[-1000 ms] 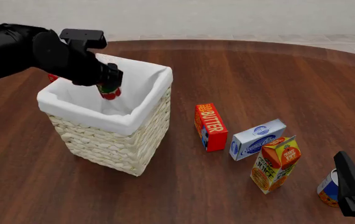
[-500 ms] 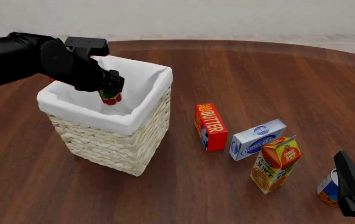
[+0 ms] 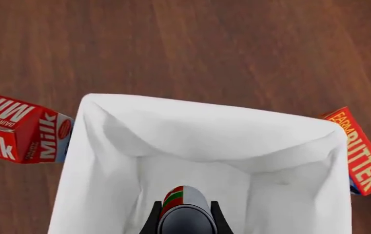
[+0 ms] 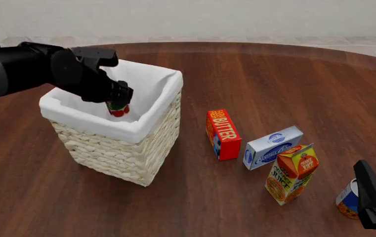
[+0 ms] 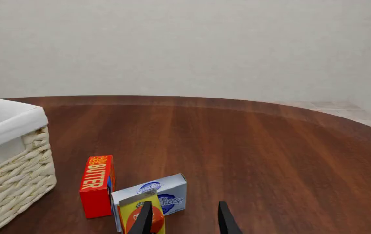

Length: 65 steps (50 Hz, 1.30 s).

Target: Pick up the tomato sauce, and put it in the basket.

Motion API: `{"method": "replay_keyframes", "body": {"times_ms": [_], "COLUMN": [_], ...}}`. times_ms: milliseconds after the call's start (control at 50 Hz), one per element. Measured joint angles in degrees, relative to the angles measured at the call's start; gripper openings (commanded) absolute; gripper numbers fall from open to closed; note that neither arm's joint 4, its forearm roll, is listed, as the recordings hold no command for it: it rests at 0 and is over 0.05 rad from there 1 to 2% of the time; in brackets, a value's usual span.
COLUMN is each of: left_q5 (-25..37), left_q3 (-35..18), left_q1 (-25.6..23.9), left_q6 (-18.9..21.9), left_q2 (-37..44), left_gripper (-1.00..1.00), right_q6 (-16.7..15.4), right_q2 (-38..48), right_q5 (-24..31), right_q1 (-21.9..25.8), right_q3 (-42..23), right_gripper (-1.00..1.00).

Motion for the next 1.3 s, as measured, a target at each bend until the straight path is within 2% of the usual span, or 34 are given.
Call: {"method": "replay_keyframes", "body": {"times_ms": [900, 920, 1300], "left_q5": [-1.04, -1.06, -1.2], "left_q3": [0.26, 0.25, 0.02], "left_q1": [0.53, 0.58, 1.17], "left_q6": [0.73, 0.82, 2.43], "left_q2": [2.62, 2.6, 2.18], "left_gripper": [-1.0, 1.0, 1.0], "right_q6": [0.0, 0.0, 0.0], "right_q2": [0.0, 0.0, 0.0], "right_q5": [0.0, 0.0, 0.0], "right_q1": [0.0, 0.0, 0.0], "right_q3": [0.0, 0.0, 0.0], "right_gripper": [1.0, 1.0, 1.0]}}
